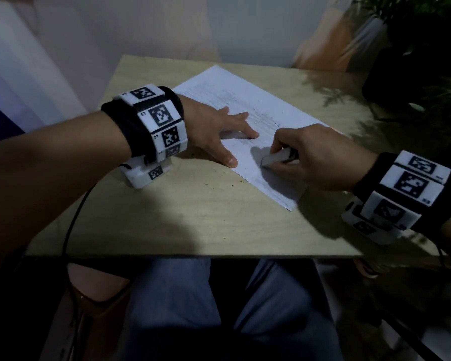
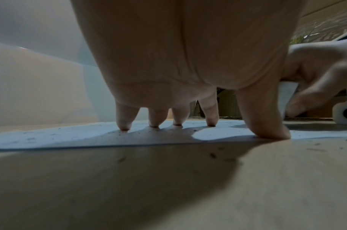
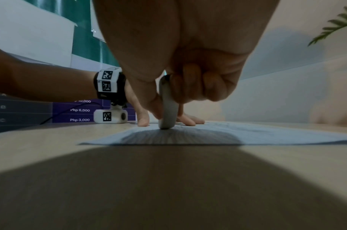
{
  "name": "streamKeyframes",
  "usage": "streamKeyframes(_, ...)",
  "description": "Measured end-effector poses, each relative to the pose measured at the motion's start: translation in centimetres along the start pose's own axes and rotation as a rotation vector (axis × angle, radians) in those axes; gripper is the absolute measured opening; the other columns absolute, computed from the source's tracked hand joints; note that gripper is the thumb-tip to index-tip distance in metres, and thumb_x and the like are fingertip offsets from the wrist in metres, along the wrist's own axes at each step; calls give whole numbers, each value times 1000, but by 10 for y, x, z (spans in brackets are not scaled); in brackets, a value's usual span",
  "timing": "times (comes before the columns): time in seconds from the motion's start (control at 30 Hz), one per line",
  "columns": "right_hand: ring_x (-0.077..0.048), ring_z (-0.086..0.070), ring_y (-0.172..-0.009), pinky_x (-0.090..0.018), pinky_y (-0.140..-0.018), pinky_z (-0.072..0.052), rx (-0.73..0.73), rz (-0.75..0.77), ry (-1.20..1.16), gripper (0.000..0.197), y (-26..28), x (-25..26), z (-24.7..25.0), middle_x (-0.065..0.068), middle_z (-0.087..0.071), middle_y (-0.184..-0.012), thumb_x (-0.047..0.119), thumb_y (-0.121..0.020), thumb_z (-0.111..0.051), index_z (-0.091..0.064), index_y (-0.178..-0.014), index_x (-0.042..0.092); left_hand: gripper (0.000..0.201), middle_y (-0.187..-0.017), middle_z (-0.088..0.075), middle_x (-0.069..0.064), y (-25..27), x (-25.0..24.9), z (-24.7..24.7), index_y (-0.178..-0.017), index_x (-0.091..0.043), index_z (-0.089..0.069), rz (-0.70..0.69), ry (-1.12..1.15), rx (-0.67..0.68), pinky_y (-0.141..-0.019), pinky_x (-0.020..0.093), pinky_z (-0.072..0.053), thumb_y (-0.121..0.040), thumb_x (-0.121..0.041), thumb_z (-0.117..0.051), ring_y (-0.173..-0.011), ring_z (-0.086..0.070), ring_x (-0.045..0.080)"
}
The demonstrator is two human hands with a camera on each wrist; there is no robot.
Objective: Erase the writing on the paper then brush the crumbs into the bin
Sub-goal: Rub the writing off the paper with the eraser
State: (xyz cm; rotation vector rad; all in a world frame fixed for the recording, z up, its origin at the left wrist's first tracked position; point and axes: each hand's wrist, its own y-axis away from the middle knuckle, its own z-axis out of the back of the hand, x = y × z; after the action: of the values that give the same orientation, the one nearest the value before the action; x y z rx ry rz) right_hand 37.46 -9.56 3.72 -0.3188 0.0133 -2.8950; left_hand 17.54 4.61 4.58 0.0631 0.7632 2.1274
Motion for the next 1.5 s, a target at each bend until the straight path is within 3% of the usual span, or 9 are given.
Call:
streamKeyframes(0.13, -15, -60, -74, -37, -69, -50, 115, 75, -143, 38, 3, 9, -1, 7, -66, -80, 61, -82, -54, -63, -95, 27, 86, -166, 14, -24, 0, 1, 0, -154, -60, -15, -5, 11, 2, -126, 46, -1, -86, -64, -66, -155, 17, 11)
streamKeyframes(0.3, -22, -61, -76, -39, -70, -49, 20, 37, -54, 37, -1, 6, -1, 6, -65, -77, 59, -84, -58, -65, -94, 24, 85, -167, 14, -23, 0, 1, 0, -154, -58, -15, -3, 3, -3, -127, 47, -1, -87, -62, -66, -155, 16, 11)
streamKeyframes(0.47, -5, -59, -68, -33, -68, -50, 125, 102, -182, 50, 3, 12, 3, 11, -65, -74, 69, -78, -46, -68, -96, 27, 85, -167, 15, -22, -3, 3, -1, -154, -59, -14, -8, 1, -1, -125, 48, 0, -86, -64, -65, -155, 18, 13)
streamKeyframes(0.6, 1, -54, -66, -31, -68, -47, 31, 145, -208, 32, -6, 21, -2, 14, -63, -80, 51, -89, -63, -65, -112, 28, 62, -169, 6, -18, -10, 9, -4, -141, -71, -26, -93, 33, 19, -125, 58, 5, -89, -71, -59, -155, 19, 18)
streamKeyframes(0.67, -3, -54, -66, -33, -71, -50, 10, 163, -179, 27, -12, 25, -5, 12, -66, -82, 47, -91, -65, -67, -110, 29, 50, -170, 7, -13, -7, 6, -3, -131, -72, -29, -82, 74, 21, -125, 51, 8, -94, -58, -60, -155, 18, 19)
streamKeyframes(0.8, -17, -65, -80, -40, -75, -53, 51, 178, -91, 25, -18, 25, -7, 6, -73, -90, 50, -92, -63, -72, -103, 29, 65, -169, 13, -13, -3, 3, -1, -151, -60, -21, -39, 37, -1, -125, 52, 2, -97, -54, -57, -155, 14, 20)
streamKeyframes(0.97, -12, -64, -74, -37, -73, -52, 121, 172, -117, 40, -4, 15, 2, 9, -72, -83, 60, -82, -46, -71, -96, 32, 67, -167, 14, -23, -3, 5, -1, -154, -60, -16, -11, 12, -5, -126, 49, 0, -101, -50, -55, -155, 13, 11)
streamKeyframes(1.33, -18, -66, -82, -38, -75, -52, 66, 214, -74, 59, -21, 29, -4, 9, -73, -93, 65, -84, -31, -73, -101, 28, 66, -168, 11, -18, -1, 3, -1, -153, -58, -23, -32, 31, -16, -126, 49, -2, -98, -48, -59, -156, 12, 14)
streamKeyframes(1.5, -13, -64, -76, -39, -73, -53, 123, 152, -95, 34, -7, 17, 2, 10, -71, -84, 54, -83, -48, -71, -92, 32, 68, -168, 14, -19, -1, 5, -1, -156, -57, -16, -27, 13, -6, -126, 50, 1, -101, -49, -55, -155, 14, 13)
